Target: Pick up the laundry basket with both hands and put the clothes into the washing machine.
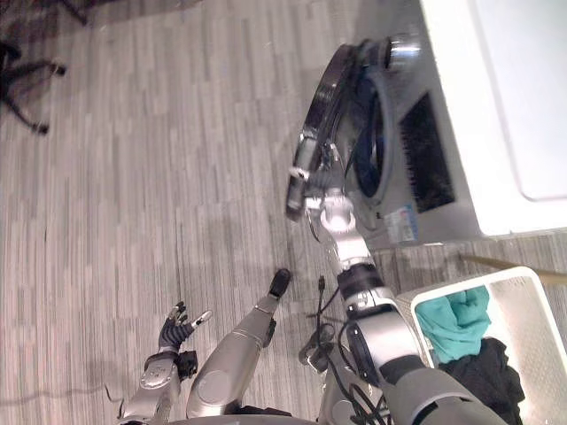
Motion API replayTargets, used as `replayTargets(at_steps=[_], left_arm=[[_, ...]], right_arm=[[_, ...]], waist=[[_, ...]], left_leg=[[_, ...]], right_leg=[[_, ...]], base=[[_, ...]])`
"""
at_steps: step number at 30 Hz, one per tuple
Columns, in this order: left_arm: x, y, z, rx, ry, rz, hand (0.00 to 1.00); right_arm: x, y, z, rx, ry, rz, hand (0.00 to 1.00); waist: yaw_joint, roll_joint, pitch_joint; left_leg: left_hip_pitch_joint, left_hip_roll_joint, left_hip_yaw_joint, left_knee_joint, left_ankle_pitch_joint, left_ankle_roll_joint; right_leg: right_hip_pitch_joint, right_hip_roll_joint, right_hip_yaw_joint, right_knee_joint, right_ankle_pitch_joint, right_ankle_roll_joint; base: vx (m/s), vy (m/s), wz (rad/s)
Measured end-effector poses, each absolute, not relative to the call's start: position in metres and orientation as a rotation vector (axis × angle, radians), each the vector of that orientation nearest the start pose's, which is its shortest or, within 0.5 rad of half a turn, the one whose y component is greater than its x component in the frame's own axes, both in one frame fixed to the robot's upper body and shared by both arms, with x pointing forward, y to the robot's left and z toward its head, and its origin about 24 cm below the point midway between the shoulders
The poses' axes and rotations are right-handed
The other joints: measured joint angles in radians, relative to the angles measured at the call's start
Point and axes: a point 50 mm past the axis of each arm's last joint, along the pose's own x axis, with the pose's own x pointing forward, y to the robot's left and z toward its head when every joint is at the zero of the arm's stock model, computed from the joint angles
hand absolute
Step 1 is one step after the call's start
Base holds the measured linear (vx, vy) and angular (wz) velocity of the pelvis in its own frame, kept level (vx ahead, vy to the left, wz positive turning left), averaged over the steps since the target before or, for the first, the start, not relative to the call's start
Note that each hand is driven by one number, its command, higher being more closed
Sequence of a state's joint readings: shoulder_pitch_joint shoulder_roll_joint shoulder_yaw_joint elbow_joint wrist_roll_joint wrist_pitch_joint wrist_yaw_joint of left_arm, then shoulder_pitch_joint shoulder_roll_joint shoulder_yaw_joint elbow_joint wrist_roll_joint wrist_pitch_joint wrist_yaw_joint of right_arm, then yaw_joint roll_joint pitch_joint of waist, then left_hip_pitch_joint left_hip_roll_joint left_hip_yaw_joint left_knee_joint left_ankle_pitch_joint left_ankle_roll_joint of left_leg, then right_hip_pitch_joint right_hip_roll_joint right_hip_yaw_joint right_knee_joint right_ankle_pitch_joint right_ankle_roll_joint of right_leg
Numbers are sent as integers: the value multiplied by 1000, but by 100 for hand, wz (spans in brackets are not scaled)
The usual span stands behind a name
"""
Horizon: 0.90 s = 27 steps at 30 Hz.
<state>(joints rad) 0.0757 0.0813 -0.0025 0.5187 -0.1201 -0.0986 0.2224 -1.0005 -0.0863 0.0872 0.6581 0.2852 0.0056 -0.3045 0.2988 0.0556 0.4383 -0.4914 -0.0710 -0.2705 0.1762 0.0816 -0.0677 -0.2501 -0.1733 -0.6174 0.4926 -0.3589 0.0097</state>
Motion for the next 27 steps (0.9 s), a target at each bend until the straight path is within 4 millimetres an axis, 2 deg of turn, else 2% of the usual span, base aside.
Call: replayTargets(at_steps=[2, 4, 5, 8, 11, 14, 17, 18, 20, 21, 23, 25, 26, 27], left_arm=[[199, 188, -76, 9, 480, 292, 0], [201, 186, -73, -13, 466, 291, 0], [202, 186, -73, -15, 464, 290, 0], [202, 184, -72, -21, 459, 289, 0], [207, 177, -70, -31, 449, 268, 0], [225, 163, -60, -21, 401, 206, 0], [254, 156, -36, 52, 298, 154, 0], [260, 156, -31, 77, 276, 147, 0], [285, 155, -6, 168, 180, 114, 0], [293, 155, 2, 205, 148, 108, 0], [326, 168, 37, 367, 41, 125, 0], [348, 190, 67, 504, -19, 179, 0], [360, 209, 87, 601, -43, 224, 0], [365, 219, 97, 652, -50, 247, 0]], right_arm=[[395, -71, 258, 110, -414, 59, 0], [387, -63, 287, 108, -521, 97, 0], [384, -57, 299, 106, -564, 117, 0], [379, -57, 310, 117, -614, 127, 0], [379, -62, 300, 103, -604, 119, 0], [368, -70, 273, 89, -600, 135, 0], [358, -70, 207, -16, -474, 183, 0], [355, -71, 194, -40, -445, 191, 0], [343, -81, 153, -91, -354, 188, 0], [339, -84, 141, -105, -325, 189, 0], [326, -94, 106, -154, -229, 182, 0], [319, -100, 90, -160, -181, 180, 0], [314, -106, 83, -159, -163, 161, 0], [311, -109, 80, -155, -158, 151, 0]], waist=[[30, 0, 4], [50, -2, 5], [49, -2, 5], [48, -15, 12], [44, -29, 20], [28, -40, 27], [-43, -62, 34], [-59, -68, 35], [-85, -81, 35], [-96, -81, 35], [-135, -86, 35], [-158, -102, 36], [-176, -113, 36], [-185, -118, 36]], left_leg=[[-23, -6, -28, 1, 14, -6], [-24, -11, -39, 4, 17, -7], [-23, -14, -44, 5, 17, -7], [-23, -14, -42, 5, 16, -7], [-21, 3, -17, 5, 16, -6], [-12, 39, 21, 3, 16, -6], [20, 72, 61, -24, 22, -6], [22, 78, 68, -31, 27, -6], [28, 102, 94, -69, 51, -13], [29, 108, 99, -83, 61, -11], [37, 129, 124, -135, 95, -12], [37, 143, 152, -144, 101, -15], [37, 148, 168, -144, 101, -15], [35, 150, 174, -144, 102, -17]], right_leg=[[-5, 2, -36, 1, -7, 1], [7, 7, -43, -8, -7, 1], [12, 7, -43, -10, -7, 1], [21, 15, -38, -29, -7, 1], [21, 33, -9, -60, 3, -3], [18, 65, 38, -95, 33, -11], [16, 95, 113, -114, 53, -24], [11, 99, 124, -115, 57, -25], [-20, 114, 160, -114, 73, -34], [-27, 120, 169, -116, 78, -34], [-61, 131, 195, -108, 89, -46], [-87, 138, 227, -94, 94, -50], [-101, 139, 242, -80, 94, -50], [-108, 139, 249, -75, 94, -50]], base=[[53, -122, 44], [84, -90, 41], [84, -67, 37], [46, -47, 8], [-19, -37, -32], [-84, -16, -55], [-130, -16, -59], [-135, -37, -54], [-109, -35, -49], [-116, -55, -49], [-132, -68, -45], [-95, -48, -47], [-84, -43, -40], [-79, -36, -41]])
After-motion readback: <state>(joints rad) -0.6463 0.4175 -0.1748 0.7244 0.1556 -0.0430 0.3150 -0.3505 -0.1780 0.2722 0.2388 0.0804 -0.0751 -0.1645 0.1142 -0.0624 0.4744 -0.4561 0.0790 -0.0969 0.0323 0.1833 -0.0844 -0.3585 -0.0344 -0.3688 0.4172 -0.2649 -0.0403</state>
